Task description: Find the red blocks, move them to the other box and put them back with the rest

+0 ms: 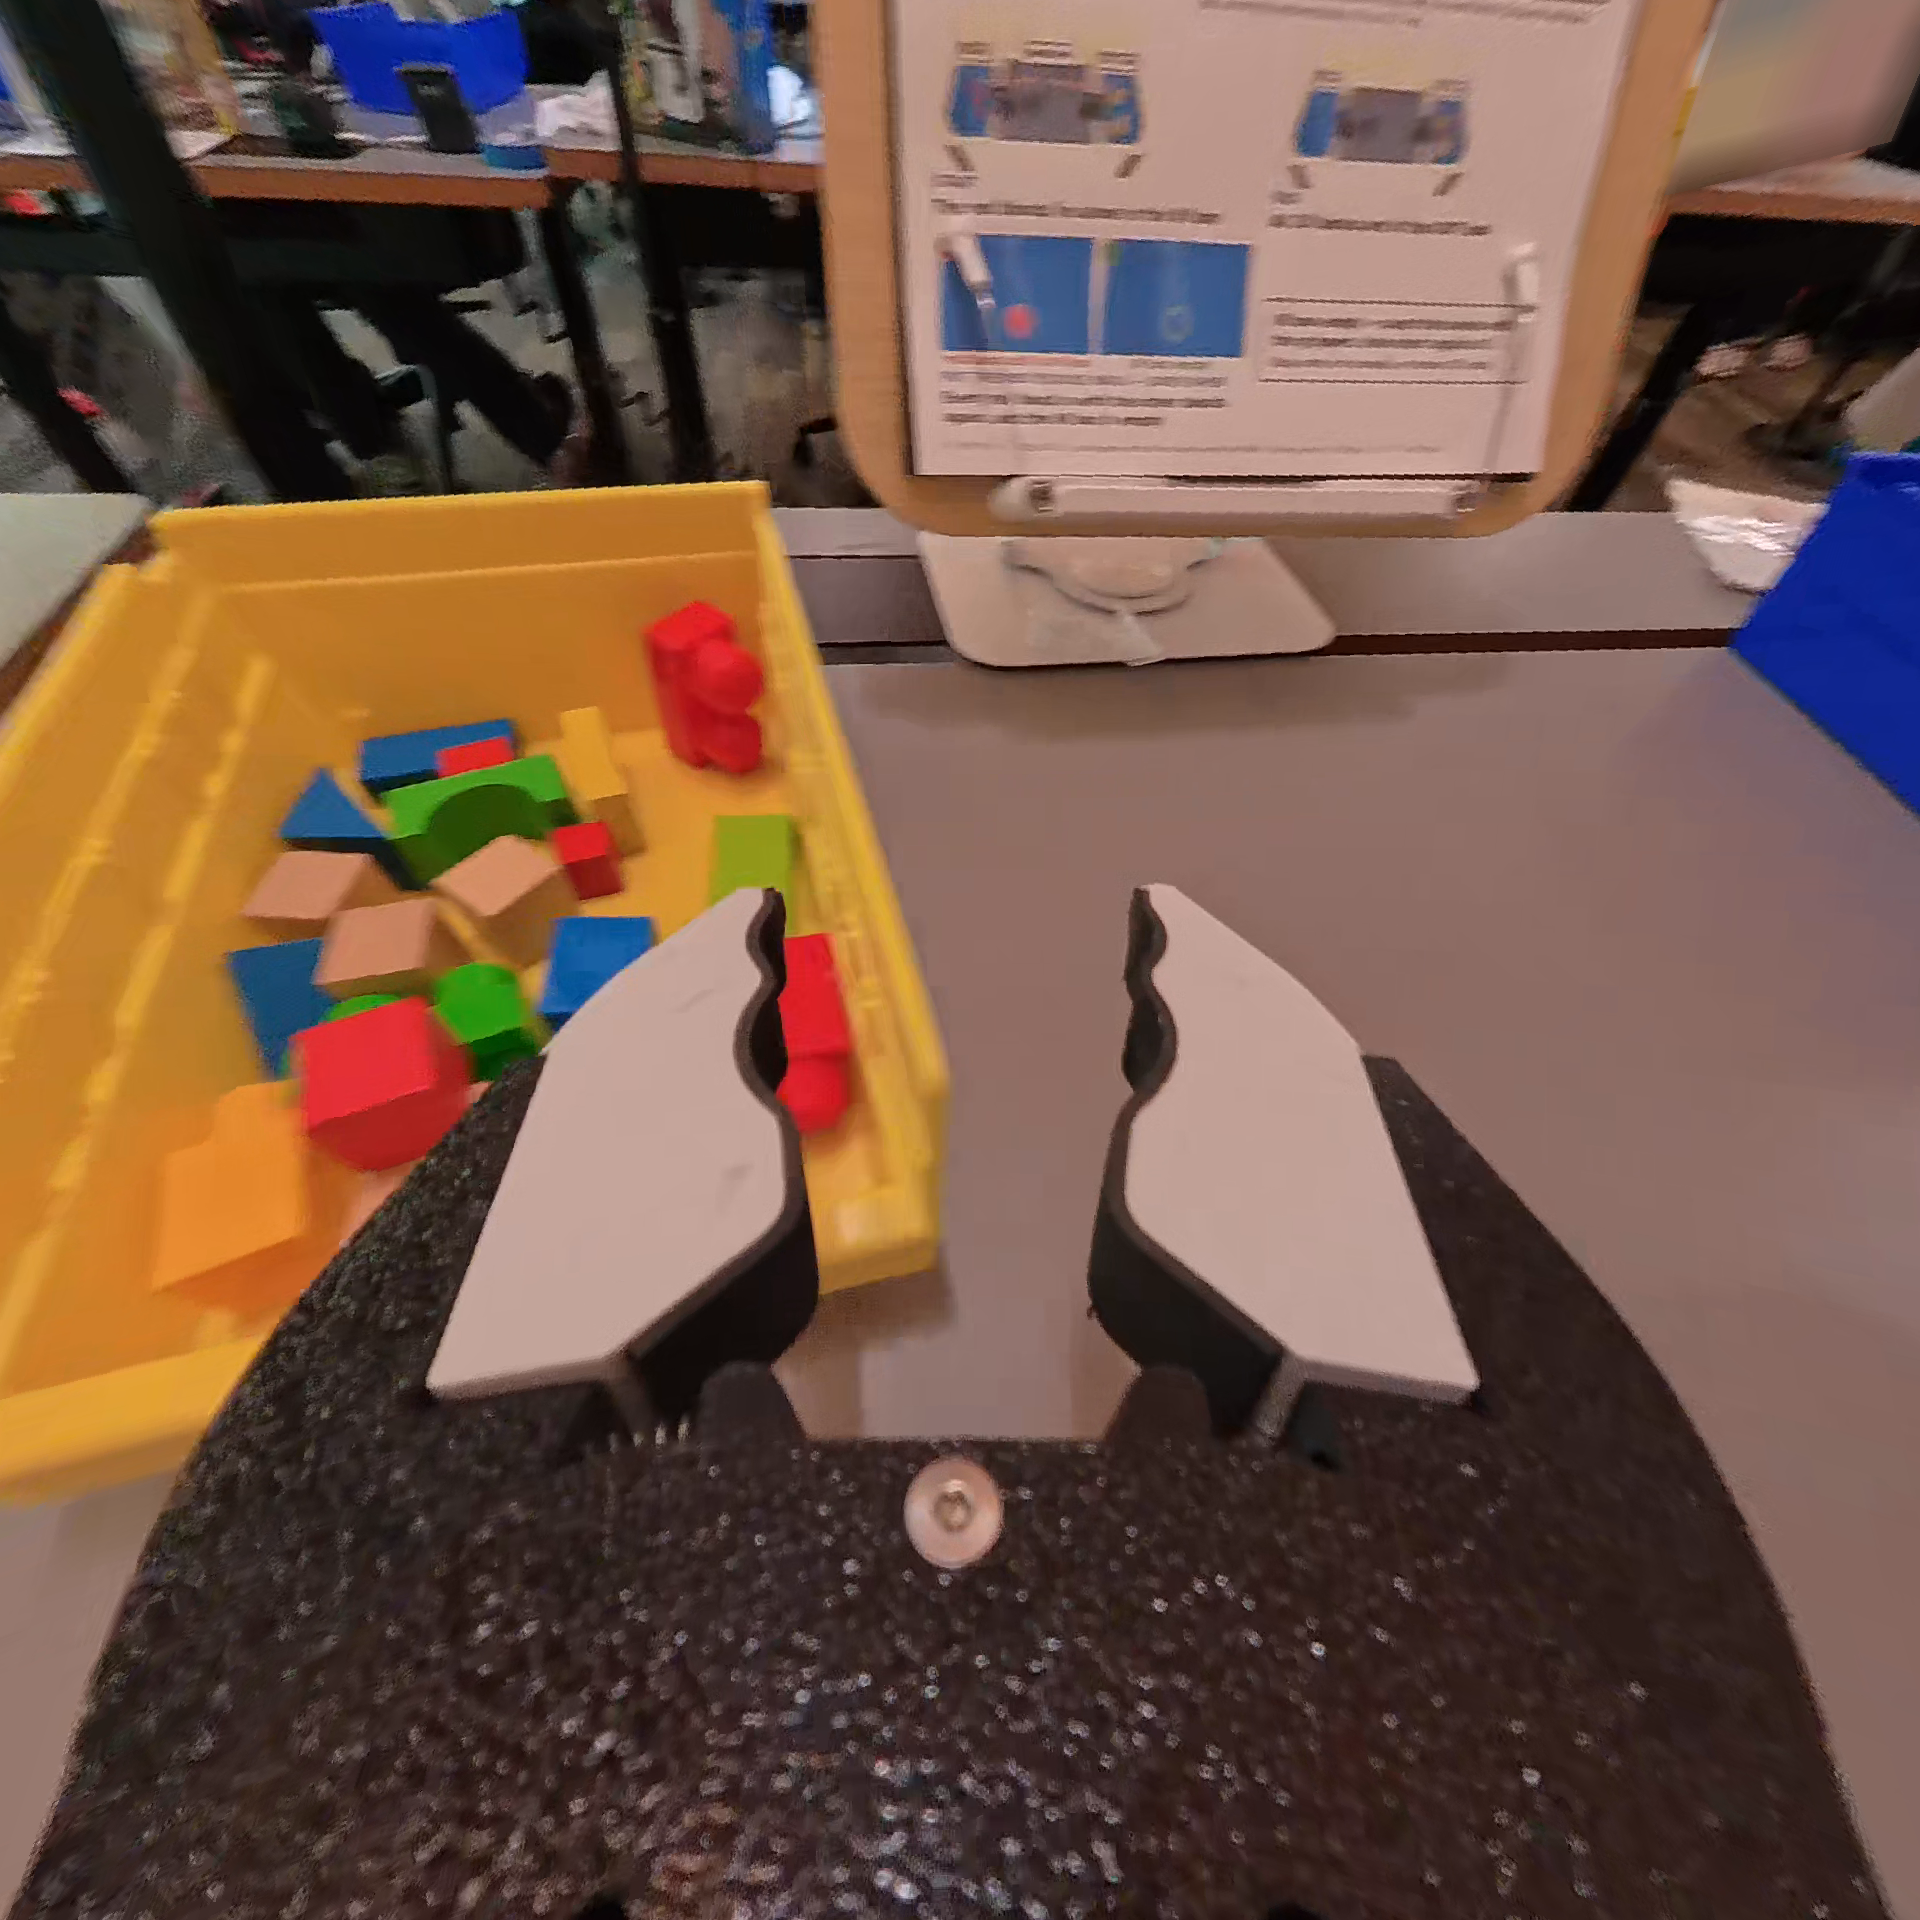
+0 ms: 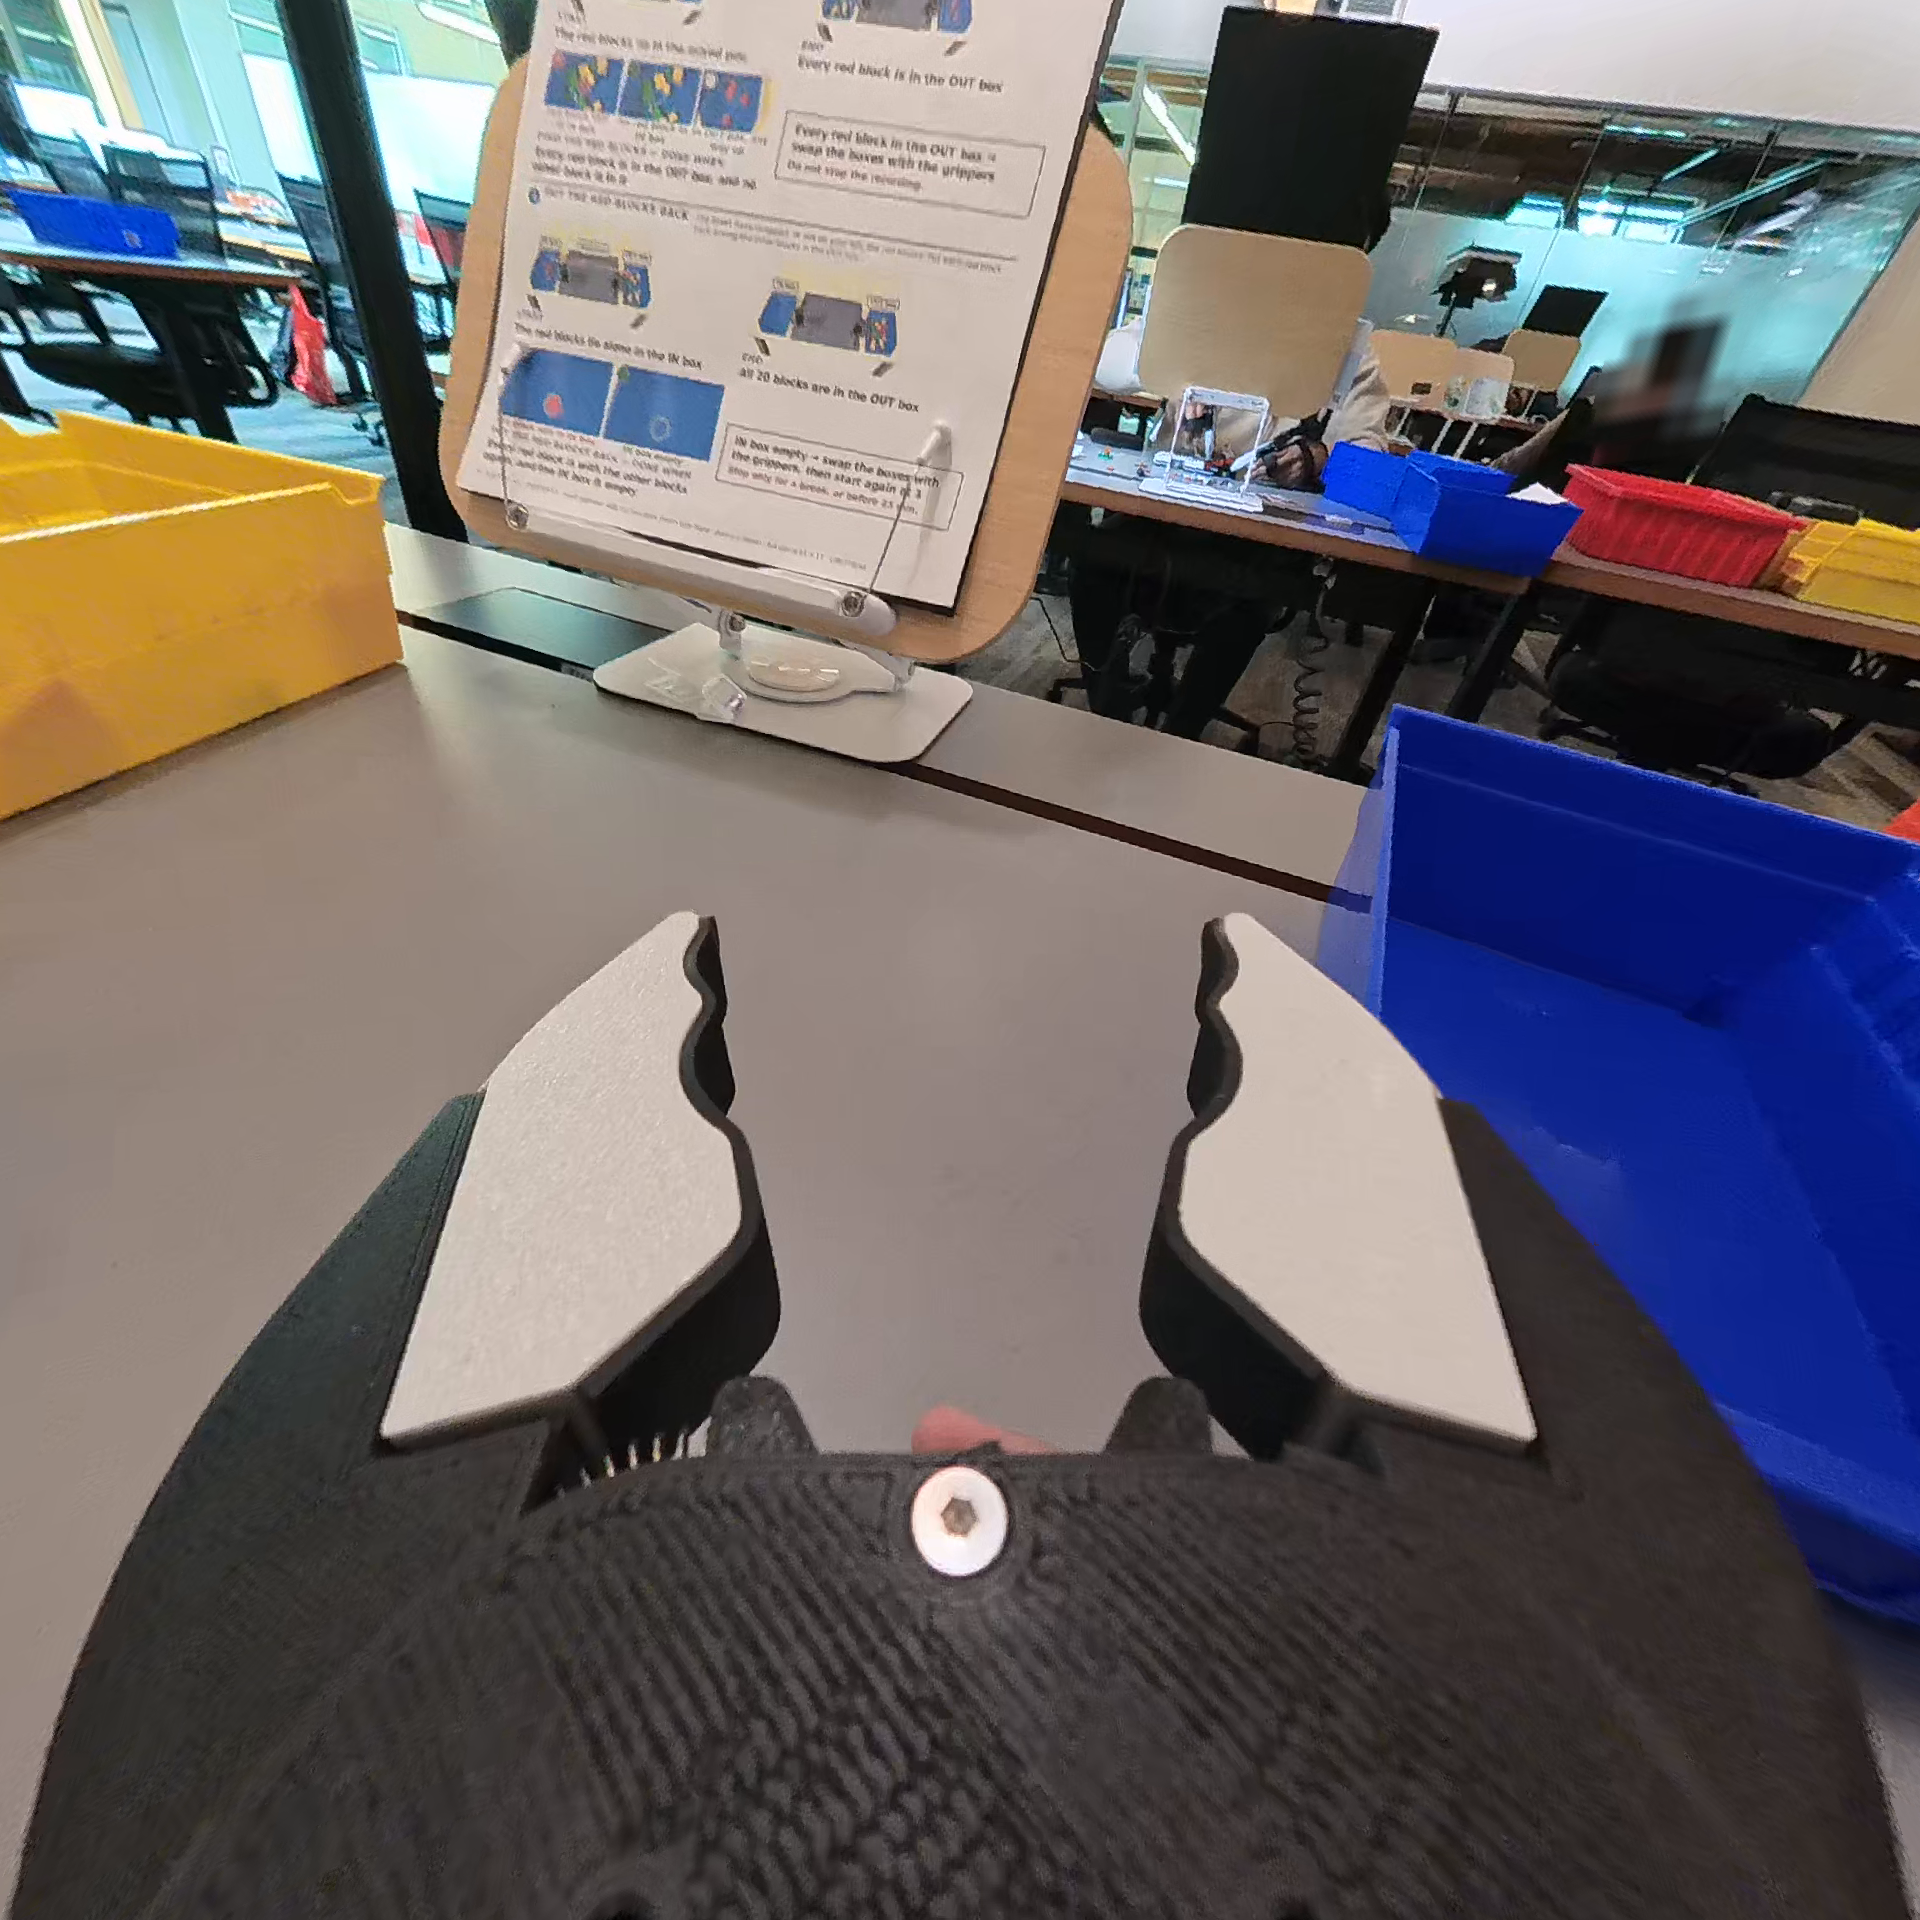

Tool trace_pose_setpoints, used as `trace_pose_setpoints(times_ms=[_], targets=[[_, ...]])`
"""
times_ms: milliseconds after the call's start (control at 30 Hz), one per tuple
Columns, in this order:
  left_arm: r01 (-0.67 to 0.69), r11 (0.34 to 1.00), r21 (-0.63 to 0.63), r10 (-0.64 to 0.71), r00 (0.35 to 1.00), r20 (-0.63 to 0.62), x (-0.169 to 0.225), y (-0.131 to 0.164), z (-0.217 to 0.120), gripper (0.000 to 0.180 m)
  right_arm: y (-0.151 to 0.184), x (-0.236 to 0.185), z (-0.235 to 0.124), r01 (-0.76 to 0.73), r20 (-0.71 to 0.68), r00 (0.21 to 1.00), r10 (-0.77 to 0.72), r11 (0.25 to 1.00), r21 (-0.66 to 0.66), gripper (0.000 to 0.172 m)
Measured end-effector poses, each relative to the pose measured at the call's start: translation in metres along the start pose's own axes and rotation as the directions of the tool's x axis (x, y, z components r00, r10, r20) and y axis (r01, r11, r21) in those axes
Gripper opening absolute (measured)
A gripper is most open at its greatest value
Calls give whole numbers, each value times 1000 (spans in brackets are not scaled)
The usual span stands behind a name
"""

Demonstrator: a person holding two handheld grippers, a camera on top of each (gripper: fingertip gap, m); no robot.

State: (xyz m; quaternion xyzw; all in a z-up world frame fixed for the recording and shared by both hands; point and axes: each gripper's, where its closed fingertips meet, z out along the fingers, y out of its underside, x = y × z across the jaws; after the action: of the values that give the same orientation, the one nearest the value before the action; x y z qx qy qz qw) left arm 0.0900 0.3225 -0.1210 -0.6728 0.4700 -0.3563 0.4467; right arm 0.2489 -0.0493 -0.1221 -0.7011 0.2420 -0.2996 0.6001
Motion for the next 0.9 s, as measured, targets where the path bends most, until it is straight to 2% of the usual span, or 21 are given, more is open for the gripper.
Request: trace_pose_setpoints(times_ms=[133, 233, 433, 633, 700, 767, 833, 900], targets=[[16, 978, -210, 2, 996, 84, -51, 15, -3, 66, 1, -5, -2, 1, 18, 1000, -1, 1000, -12, 86], [9, 930, -368, 46, 989, 140, -83, 31, 3, 66, -2, -16, -1, 11, 56, 998, -11, 1000, -5, 85], [54, 811, -583, 95, 970, 222, -138, 45, 23, 61, -3, -31, 5, 74, 105, 992, -71, 997, -23, 84], [115, 681, -724, 52, 977, 205, -146, 76, 41, 51, -12, -41, 9, 67, 150, 987, -66, 998, 1, 84], [108, 680, -725, 51, 980, 194, -145, 81, 44, 33, -13, -43, 10, 74, 154, 985, -73, 997, 3, 84], [105, 698, -708, 56, 978, 200, -145, 77, 42, 34, -12, -46, 11, 81, 165, 983, -80, 997, -1, 84], [107, 780, -617, 15, 982, 189, -135, 56, 39, 34, -11, -51, 11, 90, 185, 979, -89, 996, 5, 83], [78, 879, -471, -39, 995, 92, -106, 19, 32, 34, -11, -60, 12, 98, 214, 971, -102, 995, 27, 83]])
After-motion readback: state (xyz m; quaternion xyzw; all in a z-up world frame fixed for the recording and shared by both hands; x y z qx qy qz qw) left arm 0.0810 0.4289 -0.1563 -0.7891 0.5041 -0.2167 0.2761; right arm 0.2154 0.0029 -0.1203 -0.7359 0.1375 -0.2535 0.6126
